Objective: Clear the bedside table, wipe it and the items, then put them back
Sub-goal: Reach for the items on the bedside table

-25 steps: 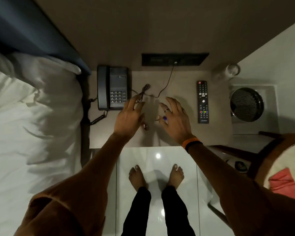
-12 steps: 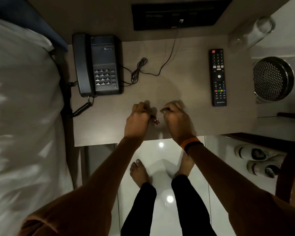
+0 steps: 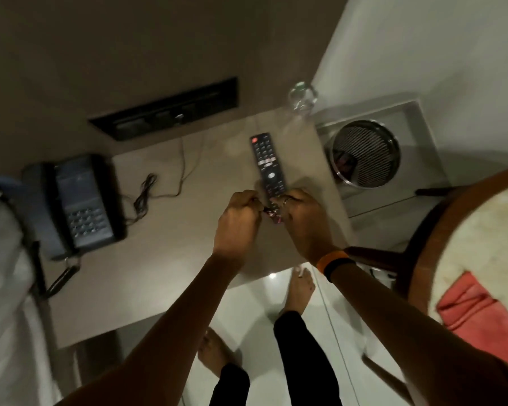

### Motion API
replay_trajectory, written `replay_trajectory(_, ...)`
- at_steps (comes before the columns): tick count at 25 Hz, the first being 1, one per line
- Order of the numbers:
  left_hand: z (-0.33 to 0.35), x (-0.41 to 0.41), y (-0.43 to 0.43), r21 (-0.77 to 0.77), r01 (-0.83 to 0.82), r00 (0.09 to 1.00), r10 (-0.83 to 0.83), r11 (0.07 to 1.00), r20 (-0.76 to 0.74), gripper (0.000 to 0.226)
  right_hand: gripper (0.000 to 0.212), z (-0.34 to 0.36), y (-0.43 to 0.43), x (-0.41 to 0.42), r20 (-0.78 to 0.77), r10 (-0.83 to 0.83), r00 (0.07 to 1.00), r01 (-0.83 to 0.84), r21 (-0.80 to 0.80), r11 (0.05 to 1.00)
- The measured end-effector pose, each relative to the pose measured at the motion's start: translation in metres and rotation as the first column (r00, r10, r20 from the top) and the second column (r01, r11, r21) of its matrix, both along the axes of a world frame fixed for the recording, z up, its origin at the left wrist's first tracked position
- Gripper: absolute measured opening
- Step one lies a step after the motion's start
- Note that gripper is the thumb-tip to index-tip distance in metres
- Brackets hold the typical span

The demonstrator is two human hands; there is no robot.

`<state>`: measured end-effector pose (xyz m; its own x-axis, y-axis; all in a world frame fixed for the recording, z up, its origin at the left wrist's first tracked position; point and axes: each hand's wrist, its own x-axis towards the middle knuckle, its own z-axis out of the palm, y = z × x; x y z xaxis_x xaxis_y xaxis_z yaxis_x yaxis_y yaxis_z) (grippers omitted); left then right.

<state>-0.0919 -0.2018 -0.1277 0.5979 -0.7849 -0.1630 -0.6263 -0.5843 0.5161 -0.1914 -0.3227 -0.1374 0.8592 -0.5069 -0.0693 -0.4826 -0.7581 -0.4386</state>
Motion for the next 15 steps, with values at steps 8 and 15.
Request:
replay_trajectory(8, -0.020, -0.032, -0.219, -0.110, 0.275, 0.959, -0.266, 0.955, 0.093, 0.016, 0.029, -0.006, -0.195, -0.048, -0.097, -0.234, 0.967, 0.238, 0.024, 0.971)
replay_trajectory(15, -0.074, -0.035, -0.296, 0.032, 0.333, 0.939, -0.335, 0.942, 0.080, 0.016, 0.029, -0.051, -0.272, -0.065, -0.184, -0.346, 0.920, 0.374, 0.151, 0.915)
